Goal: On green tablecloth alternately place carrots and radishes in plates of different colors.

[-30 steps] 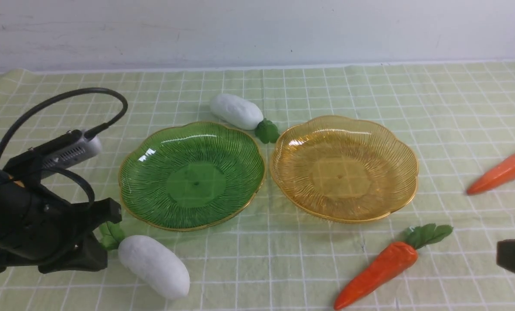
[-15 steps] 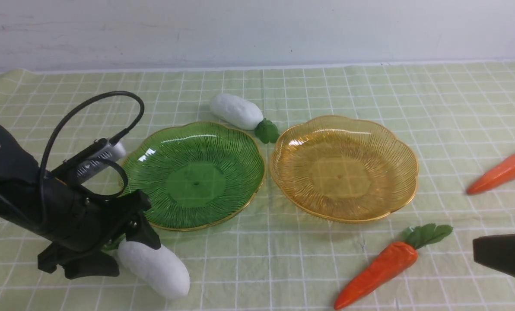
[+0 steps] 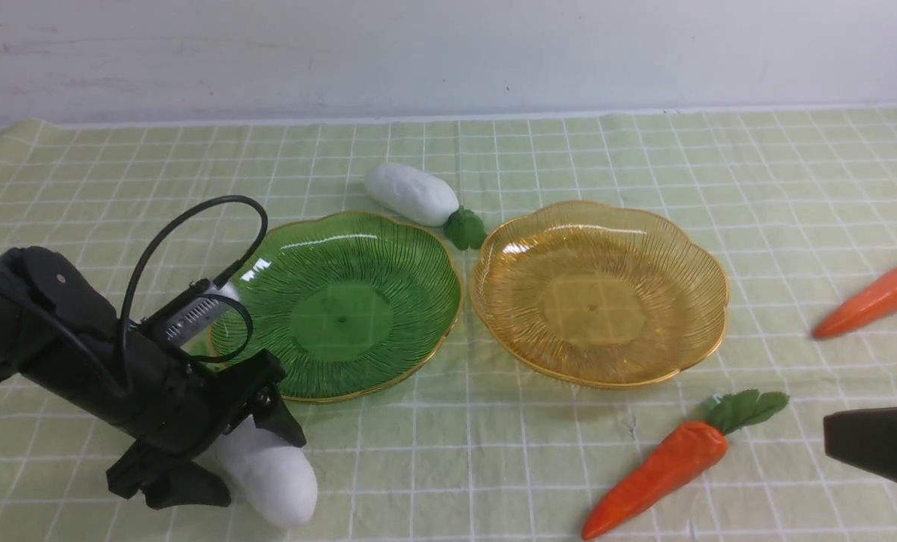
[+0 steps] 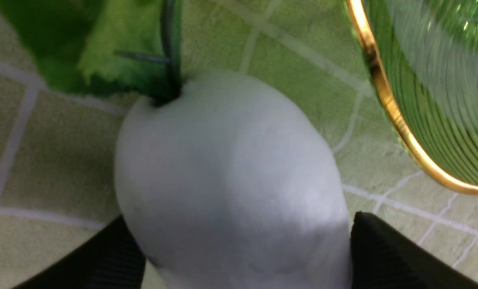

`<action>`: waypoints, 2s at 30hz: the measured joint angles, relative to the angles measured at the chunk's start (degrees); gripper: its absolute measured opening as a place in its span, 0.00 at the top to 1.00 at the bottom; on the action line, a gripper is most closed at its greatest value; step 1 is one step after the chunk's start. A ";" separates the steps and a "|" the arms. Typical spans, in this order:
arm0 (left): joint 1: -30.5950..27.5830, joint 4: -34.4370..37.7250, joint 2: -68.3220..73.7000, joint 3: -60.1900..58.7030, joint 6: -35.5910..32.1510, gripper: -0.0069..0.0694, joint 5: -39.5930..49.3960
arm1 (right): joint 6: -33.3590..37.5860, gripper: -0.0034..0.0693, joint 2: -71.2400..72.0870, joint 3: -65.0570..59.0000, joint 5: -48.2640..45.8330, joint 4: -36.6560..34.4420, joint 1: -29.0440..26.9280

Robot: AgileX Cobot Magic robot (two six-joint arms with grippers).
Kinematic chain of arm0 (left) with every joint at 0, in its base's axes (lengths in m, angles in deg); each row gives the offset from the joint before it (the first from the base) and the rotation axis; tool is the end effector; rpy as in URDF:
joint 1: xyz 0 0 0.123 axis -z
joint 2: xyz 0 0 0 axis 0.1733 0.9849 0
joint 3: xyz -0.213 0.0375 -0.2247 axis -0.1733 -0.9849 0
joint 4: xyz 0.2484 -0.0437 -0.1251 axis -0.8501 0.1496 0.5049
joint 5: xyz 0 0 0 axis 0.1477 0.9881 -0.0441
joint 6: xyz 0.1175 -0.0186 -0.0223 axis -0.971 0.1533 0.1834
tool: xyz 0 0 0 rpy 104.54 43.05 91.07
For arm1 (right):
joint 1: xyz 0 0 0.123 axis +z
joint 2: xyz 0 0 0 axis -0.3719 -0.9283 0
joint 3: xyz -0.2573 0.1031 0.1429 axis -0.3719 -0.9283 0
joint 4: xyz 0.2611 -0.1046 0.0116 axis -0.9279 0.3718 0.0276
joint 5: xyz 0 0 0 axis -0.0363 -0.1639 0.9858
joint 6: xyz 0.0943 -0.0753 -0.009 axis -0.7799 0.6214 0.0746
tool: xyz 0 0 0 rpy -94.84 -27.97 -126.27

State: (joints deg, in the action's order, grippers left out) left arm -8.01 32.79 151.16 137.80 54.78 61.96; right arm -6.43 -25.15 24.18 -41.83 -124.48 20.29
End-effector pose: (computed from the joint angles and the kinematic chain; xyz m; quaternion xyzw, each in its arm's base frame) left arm 0.3149 -0.0584 0.1345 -0.2545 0.9425 -0.2159 0.0190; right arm 0.1525 0.0678 0.2998 -0.1174 0.8971 0.2817 0.3194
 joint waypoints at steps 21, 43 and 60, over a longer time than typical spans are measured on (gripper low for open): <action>0.00 -11.06 -12.75 4.98 -14.54 0.26 17.51 | -3.21 0.97 -2.96 1.83 0.06 0.90 0.00; 0.54 1.87 8.76 31.36 -45.02 0.25 5.32 | -30.30 0.37 -42.68 10.37 13.24 17.56 14.14; 1.74 0.90 11.90 38.23 -41.32 0.39 12.23 | -33.70 0.44 -57.79 18.32 13.54 19.93 14.14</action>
State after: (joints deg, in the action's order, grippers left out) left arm -6.27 33.70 163.06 176.04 13.46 74.19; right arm -40.13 -82.94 42.50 -28.30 -104.55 34.43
